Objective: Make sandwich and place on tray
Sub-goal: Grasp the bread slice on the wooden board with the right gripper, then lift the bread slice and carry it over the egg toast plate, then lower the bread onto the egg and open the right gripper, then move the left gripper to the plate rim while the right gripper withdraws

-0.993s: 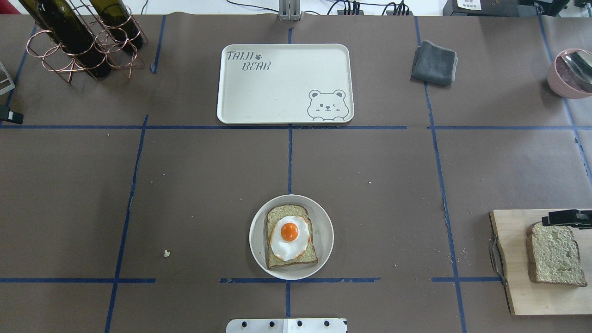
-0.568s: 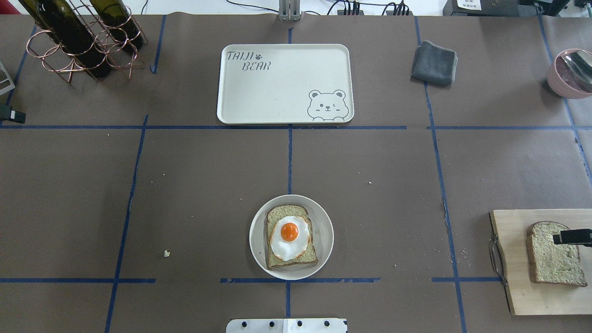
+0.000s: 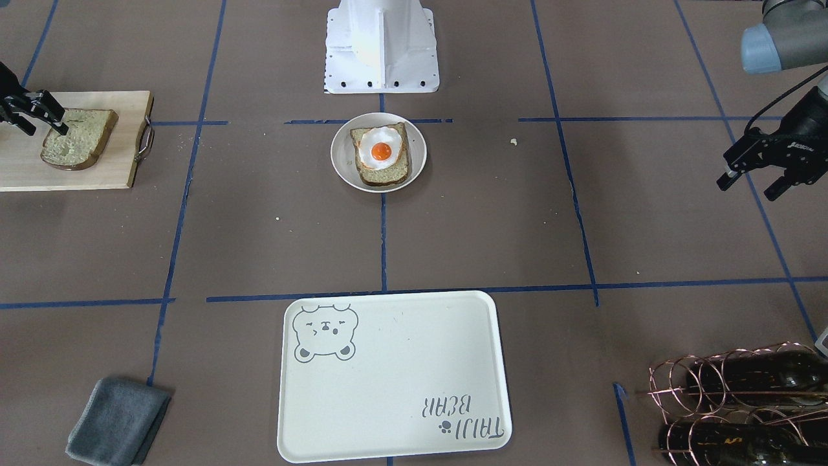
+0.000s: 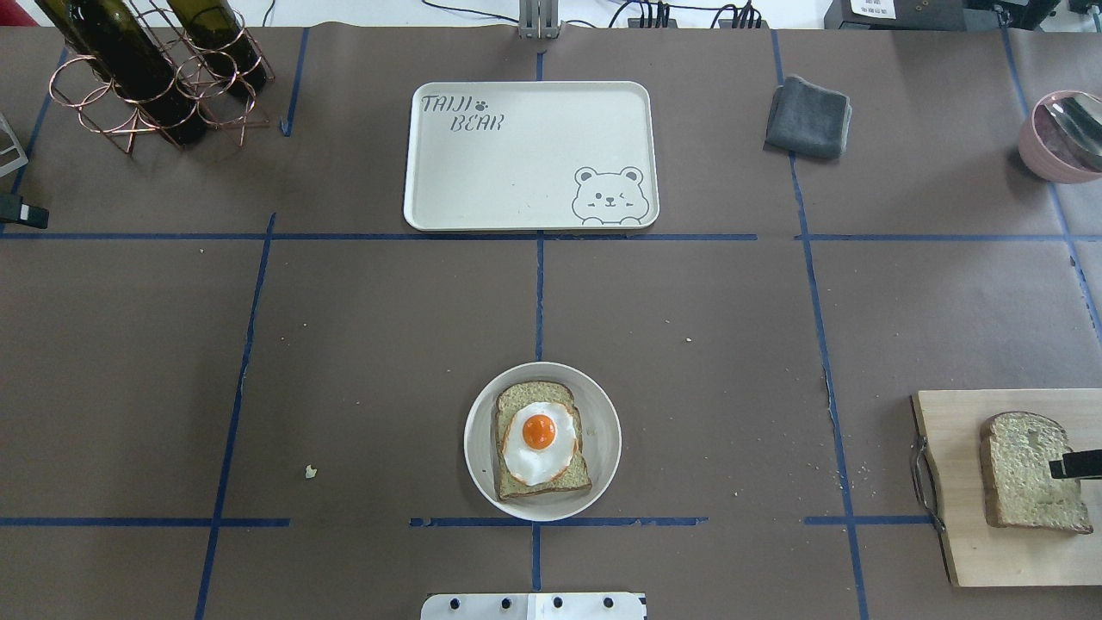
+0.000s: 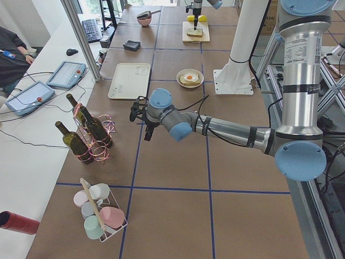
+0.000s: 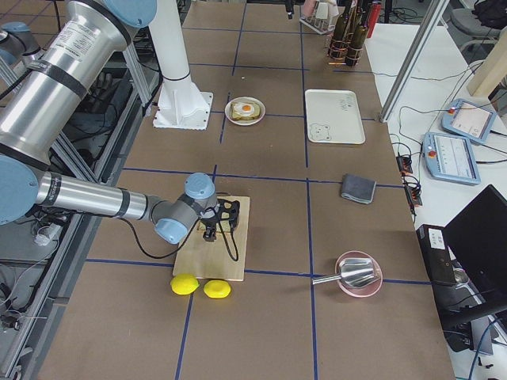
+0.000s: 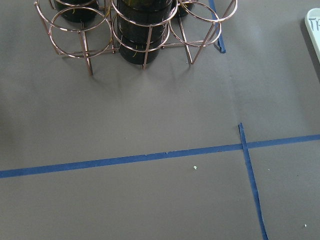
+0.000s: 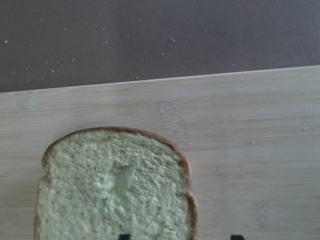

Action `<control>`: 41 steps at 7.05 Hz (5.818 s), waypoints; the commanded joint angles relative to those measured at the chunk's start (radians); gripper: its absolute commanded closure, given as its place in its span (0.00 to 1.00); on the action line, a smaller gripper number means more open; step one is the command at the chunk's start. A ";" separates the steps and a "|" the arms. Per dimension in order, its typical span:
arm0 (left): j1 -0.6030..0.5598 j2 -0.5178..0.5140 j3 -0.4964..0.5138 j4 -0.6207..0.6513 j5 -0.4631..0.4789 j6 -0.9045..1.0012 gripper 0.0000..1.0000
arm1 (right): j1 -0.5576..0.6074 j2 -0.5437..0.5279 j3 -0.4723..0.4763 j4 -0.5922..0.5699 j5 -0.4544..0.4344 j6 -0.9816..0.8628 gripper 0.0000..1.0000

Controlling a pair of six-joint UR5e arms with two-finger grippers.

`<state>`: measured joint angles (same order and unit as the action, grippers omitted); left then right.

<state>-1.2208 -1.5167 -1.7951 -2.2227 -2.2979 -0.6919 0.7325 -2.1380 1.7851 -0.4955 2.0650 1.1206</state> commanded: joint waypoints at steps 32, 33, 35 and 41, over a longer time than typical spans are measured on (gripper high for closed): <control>0.447 -0.178 0.008 -0.215 0.253 -0.633 0.00 | -0.384 0.903 0.057 -0.365 -0.250 0.472 0.01; 0.483 -0.221 0.019 -0.212 0.267 -0.667 0.00 | -0.372 0.923 0.063 -0.405 -0.247 0.470 0.00; 0.549 -0.287 0.036 -0.204 0.273 -0.734 0.02 | -0.291 0.967 0.094 -0.550 -0.191 0.469 0.00; 0.828 -0.511 -0.017 0.258 0.459 -0.860 0.32 | -0.095 0.980 0.214 -1.028 -0.074 0.153 0.00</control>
<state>-0.4263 -2.0199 -1.8113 -1.9762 -1.8463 -1.5318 0.6212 -1.1541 1.9875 -1.4919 1.9869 1.3152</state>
